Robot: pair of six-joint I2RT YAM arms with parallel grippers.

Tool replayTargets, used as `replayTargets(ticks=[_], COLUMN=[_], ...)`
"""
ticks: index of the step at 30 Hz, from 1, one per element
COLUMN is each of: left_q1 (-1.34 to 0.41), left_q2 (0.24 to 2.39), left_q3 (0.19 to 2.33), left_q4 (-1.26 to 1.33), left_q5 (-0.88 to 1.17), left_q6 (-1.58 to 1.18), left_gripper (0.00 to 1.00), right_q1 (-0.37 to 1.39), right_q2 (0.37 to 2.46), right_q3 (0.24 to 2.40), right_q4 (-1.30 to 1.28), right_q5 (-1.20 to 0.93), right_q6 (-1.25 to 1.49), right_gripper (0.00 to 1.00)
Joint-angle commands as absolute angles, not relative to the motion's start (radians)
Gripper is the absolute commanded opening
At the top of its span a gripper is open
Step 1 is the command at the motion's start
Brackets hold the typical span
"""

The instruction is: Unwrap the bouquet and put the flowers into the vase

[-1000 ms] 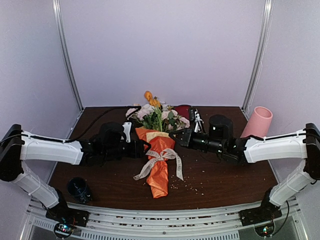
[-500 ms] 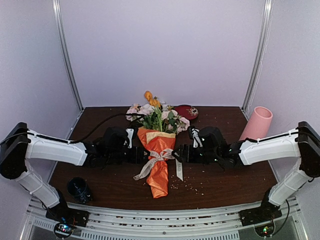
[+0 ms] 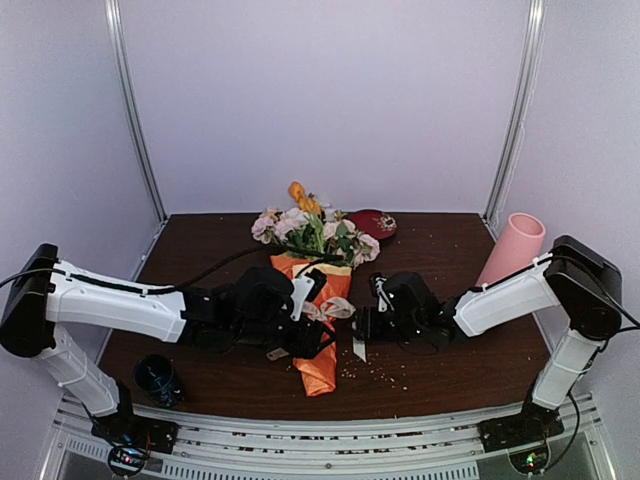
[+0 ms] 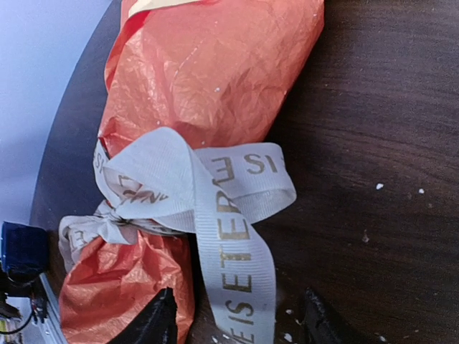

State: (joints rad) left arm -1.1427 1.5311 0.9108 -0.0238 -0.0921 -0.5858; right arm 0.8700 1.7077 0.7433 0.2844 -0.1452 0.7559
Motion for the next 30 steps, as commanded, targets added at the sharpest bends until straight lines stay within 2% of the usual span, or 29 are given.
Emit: replayTargets(ticks=[1, 5, 14, 19, 30], left_q1=[-1.147, -1.147, -1.146, -1.136, -1.118], left_q2=[1.604, 1.639, 1.713, 1.754, 1.826], left_q3=[0.942, 0.936, 0.946, 0.945, 0.885], left_q4=[-0.034, -0.005, 0.005, 0.007, 0.040], left_q5=[-0.061, -0.059, -0.148, -0.193, -0.174], left_q6=[-0.567, -0.573, -0.623, -0.660, -0.739], left_gripper=[0.59, 0.57, 0.49, 0.41, 0.03], right_q1=[0.861, 0.857, 0.857, 0.856, 0.859], right_q2=[1.750, 1.767, 1.741, 1.707, 1.619], right_q3=[0.726, 0.697, 0.665, 0.645, 0.641], right_q4=[0.409, 0.497, 0.582, 0.587, 0.676], right_q5=[-0.202, -0.225, -0.263, -0.274, -0.351], right_q6=[0.798, 0.834, 0.857, 0.867, 0.921], right_gripper=[0.54, 0.42, 0.00, 0.00, 0.00])
